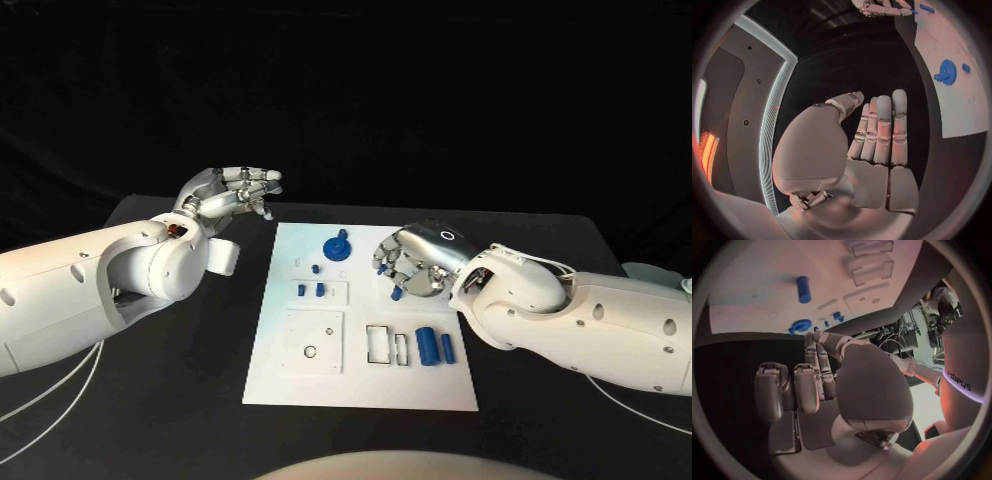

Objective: Assemble the parts on the task board

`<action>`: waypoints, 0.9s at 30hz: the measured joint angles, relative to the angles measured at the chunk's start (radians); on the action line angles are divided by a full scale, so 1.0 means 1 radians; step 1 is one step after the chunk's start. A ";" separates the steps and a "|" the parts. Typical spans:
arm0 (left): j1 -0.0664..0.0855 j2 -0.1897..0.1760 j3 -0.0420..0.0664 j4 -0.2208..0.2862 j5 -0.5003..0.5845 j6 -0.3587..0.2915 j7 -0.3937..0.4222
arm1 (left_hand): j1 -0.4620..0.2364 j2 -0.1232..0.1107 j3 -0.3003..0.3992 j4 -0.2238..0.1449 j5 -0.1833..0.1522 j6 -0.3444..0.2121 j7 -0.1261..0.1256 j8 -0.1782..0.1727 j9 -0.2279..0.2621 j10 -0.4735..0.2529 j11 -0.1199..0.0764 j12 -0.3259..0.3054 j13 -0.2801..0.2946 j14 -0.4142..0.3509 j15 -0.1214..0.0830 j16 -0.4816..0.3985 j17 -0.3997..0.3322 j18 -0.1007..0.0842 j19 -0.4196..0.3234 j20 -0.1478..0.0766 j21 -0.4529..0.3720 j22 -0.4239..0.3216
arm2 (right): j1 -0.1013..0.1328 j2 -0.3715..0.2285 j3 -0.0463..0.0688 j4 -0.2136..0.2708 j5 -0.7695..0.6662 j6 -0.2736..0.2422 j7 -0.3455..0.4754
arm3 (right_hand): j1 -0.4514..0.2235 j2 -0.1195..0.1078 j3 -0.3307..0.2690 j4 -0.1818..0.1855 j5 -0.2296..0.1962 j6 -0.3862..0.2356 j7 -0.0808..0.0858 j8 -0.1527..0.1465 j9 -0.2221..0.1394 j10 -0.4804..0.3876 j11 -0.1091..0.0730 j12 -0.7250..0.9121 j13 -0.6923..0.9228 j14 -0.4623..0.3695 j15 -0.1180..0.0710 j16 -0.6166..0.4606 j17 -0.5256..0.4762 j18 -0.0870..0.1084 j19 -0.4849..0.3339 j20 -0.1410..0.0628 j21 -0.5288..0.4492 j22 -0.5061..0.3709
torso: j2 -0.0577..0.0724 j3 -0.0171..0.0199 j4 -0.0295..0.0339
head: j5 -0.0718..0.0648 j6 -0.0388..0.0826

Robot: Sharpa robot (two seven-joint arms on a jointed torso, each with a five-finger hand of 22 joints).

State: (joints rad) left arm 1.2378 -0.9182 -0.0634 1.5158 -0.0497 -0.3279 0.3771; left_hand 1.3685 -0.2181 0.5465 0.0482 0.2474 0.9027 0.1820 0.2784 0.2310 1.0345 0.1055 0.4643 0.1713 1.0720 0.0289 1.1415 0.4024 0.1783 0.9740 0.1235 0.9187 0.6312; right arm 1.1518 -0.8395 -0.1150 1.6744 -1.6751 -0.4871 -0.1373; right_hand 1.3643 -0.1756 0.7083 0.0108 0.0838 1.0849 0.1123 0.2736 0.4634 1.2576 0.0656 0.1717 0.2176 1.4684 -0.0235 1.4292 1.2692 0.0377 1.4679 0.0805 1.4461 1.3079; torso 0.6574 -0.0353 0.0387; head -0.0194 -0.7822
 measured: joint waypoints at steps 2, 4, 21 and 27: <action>0.000 0.002 0.000 0.000 0.000 0.000 0.000 | 0.000 0.000 0.000 0.000 0.000 0.000 0.000 0.000 0.000 0.000 0.000 0.000 0.000 0.000 0.000 0.000 0.000 0.000 0.000 0.000 0.000 0.000 | -0.007 0.021 -0.002 0.018 0.006 -0.002 0.004 | 0.000 0.000 0.000 0.000 0.000 0.000 0.000 0.000 0.000 0.001 0.000 0.000 0.000 0.000 0.000 0.000 0.000 0.000 0.000 0.000 0.000 0.000 | 0.000 0.0000 0.0007 | 0.009 -0.003; 0.000 0.004 0.000 -0.001 0.000 0.000 -0.001 | 0.000 0.000 0.000 0.000 0.000 0.000 0.000 0.000 0.000 0.000 0.000 0.000 0.000 0.000 0.000 0.000 0.000 0.000 0.000 0.000 0.000 0.000 | -0.017 0.042 -0.003 0.029 0.011 -0.002 0.008 | 0.000 0.000 0.000 0.000 0.000 0.000 0.000 0.001 0.000 0.001 0.000 0.000 -0.001 0.000 0.000 0.000 -0.002 0.000 0.000 0.000 0.000 0.000 | 0.000 -0.0005 0.0009 | 0.017 -0.005; 0.000 0.022 -0.007 -0.001 0.001 0.001 -0.002 | 0.000 0.000 0.000 0.000 0.000 0.000 0.000 0.000 0.000 -0.003 0.003 0.004 0.001 0.000 0.000 0.000 0.000 0.000 0.000 0.000 0.000 -0.001 | -0.113 0.178 -0.021 -0.029 0.051 0.014 0.042 | -0.007 0.002 -0.004 -0.004 0.000 0.000 0.000 0.003 0.002 0.003 -0.001 -0.008 0.000 0.000 0.000 0.000 -0.011 0.000 0.000 0.000 0.000 0.000 | 0.002 -0.0031 0.0015 | 0.056 -0.016; 0.000 0.022 -0.007 0.000 0.001 0.001 -0.002 | 0.000 0.000 0.000 0.000 0.000 0.000 0.000 0.000 0.000 -0.003 0.003 0.004 0.001 0.000 0.000 0.000 0.000 0.000 0.000 0.000 0.000 -0.001 | -0.124 0.194 -0.022 -0.049 0.051 0.020 0.041 | -0.011 0.003 -0.004 -0.004 -0.001 0.000 0.000 0.003 0.005 0.004 -0.002 -0.008 0.000 0.000 0.000 0.000 -0.011 0.000 0.000 0.000 0.000 0.000 | 0.002 -0.0018 0.0010 | 0.062 -0.020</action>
State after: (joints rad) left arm 1.2375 -0.8959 -0.0704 1.5157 -0.0490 -0.3270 0.3750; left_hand 1.3685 -0.2181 0.5465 0.0482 0.2473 0.9028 0.1820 0.2784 0.2310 1.0311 0.1090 0.4681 0.1722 1.0720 0.0289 1.1415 0.4026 0.1783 0.9740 0.1235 0.9187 0.6303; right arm 1.0283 -0.6454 -0.1371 1.6253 -1.6242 -0.4668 -0.0959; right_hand 1.3537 -0.1727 0.7039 0.0066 0.0832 1.0844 0.1127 0.2765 0.4687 1.2619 0.0639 0.1637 0.2174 1.4684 -0.0235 1.4291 1.2586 0.0377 1.4678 0.0805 1.4460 1.3076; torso 0.6598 -0.0371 0.0397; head 0.0430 -0.8027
